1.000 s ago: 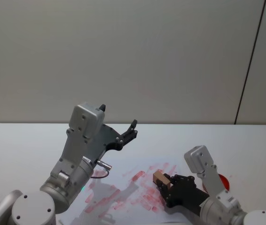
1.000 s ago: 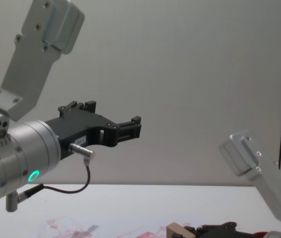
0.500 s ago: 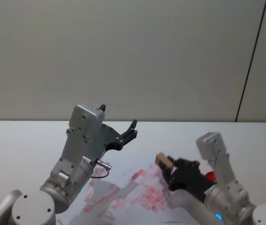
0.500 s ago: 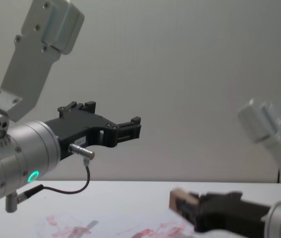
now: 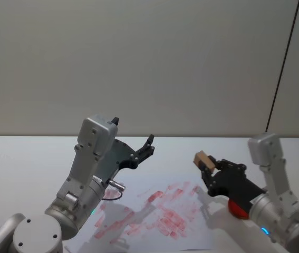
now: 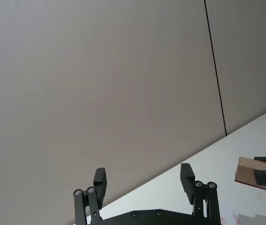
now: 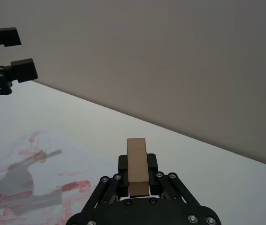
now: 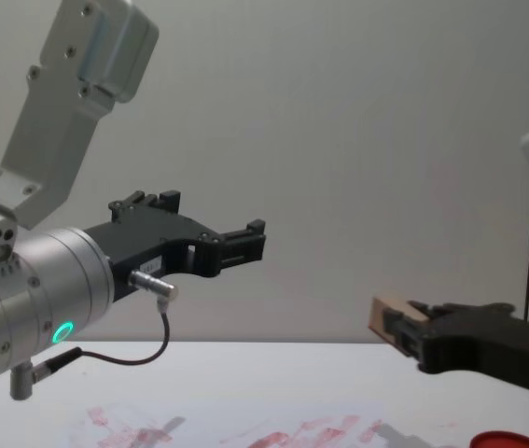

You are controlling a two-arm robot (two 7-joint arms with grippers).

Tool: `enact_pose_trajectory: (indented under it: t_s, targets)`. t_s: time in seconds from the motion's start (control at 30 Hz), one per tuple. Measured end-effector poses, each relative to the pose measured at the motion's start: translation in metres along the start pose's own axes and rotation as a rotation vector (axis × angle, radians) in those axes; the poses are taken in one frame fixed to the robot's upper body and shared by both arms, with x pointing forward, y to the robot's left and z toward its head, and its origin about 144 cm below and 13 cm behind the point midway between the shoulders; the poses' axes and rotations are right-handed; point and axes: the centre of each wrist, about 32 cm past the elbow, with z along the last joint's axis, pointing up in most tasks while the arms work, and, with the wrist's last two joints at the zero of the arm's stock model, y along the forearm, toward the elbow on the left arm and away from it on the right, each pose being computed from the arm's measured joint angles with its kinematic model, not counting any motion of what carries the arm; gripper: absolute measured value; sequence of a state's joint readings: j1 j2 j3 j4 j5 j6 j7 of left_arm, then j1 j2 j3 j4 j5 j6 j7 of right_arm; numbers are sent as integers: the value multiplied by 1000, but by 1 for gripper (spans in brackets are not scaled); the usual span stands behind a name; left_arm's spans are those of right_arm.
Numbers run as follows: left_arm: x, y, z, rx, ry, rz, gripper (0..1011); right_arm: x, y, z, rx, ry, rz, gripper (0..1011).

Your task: Use the one hand to pick up the stamp and affix it onto the A4 paper.

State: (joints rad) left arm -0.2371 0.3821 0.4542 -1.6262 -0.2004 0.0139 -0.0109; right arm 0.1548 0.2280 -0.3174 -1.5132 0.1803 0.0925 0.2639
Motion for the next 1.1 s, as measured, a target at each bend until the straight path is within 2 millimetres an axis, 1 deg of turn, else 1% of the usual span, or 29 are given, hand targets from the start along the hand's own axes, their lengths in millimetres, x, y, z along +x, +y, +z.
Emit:
enact_pose_trajectory:
  t_s: [0.2, 0.6, 1.1]
  targets:
    - [0, 0, 0, 0, 0, 0, 1003, 9, -9, -1, -18, 4, -28, 216]
    - [0, 0, 0, 0, 0, 0, 1003, 25, -32, -13, -85, 4, -77, 217]
    - [0, 0, 0, 0, 0, 0, 1002, 36, -43, -27, -161, 23, -104, 216]
